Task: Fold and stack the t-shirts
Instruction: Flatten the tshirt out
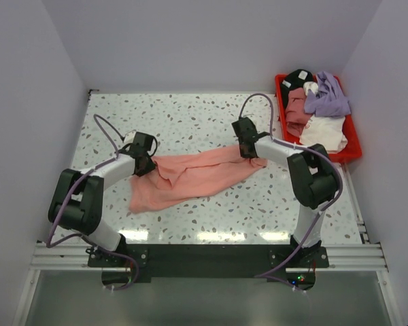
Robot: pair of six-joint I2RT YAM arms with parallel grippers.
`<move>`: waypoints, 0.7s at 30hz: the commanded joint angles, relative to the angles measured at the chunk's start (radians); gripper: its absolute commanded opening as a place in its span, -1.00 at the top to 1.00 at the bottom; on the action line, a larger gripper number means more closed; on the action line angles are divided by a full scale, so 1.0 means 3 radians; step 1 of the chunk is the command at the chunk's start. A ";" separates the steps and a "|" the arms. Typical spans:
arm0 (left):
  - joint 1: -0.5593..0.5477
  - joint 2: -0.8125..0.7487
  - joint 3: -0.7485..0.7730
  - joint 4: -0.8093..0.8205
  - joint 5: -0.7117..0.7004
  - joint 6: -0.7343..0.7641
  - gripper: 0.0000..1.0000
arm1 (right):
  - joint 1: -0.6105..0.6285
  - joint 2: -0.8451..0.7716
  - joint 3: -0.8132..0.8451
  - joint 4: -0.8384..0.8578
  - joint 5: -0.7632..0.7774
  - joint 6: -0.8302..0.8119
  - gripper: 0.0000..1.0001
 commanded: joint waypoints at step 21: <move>0.0042 -0.0384 0.0201 -0.0143 0.0087 0.0099 0.49 | -0.0006 -0.0825 -0.0268 -0.0182 0.0043 -0.0116 0.96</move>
